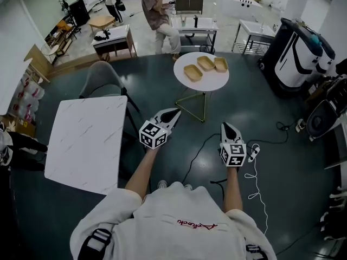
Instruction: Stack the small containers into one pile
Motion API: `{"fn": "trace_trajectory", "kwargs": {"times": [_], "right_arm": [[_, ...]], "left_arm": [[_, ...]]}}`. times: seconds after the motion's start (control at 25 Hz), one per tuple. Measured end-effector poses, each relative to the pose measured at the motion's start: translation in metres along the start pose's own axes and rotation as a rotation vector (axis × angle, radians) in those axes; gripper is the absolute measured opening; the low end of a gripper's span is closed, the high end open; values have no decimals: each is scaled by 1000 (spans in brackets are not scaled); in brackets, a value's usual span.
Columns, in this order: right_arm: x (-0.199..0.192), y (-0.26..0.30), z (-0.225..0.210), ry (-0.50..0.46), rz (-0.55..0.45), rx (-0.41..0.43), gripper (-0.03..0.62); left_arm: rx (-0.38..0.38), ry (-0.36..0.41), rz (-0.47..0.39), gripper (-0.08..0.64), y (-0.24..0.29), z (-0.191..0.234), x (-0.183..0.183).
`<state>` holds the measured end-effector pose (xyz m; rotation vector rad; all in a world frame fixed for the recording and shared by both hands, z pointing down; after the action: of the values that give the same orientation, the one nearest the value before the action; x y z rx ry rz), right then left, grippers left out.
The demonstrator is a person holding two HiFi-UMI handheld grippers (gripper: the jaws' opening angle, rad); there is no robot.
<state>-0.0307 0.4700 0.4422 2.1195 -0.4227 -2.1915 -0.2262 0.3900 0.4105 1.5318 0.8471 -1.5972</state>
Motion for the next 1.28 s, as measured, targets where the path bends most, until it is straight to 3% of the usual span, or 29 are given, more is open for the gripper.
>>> {"fn": "trace_trajectory", "kwargs": {"times": [0.4, 0.68, 1.28], "right_arm": [[-15, -13, -28, -7, 19, 44, 20], [-24, -16, -45, 0, 26, 46, 20], [-25, 47, -59, -4, 42, 57, 20]], "left_arm": [[34, -10, 13, 12, 19, -30, -11], [17, -6, 23, 12, 38, -42, -17], [23, -19, 23, 12, 76, 8, -26]]}}
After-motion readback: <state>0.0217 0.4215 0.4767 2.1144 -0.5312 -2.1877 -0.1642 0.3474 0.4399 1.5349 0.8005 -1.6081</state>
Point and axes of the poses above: the fingertips, and each gripper's own axes: y forward along the fingers, z to its left, x out of its top, the point moved 1 cm from there along -y, backward along the fingers, and after that the axes turned 2 degrees about y, right-handed, at the moved point
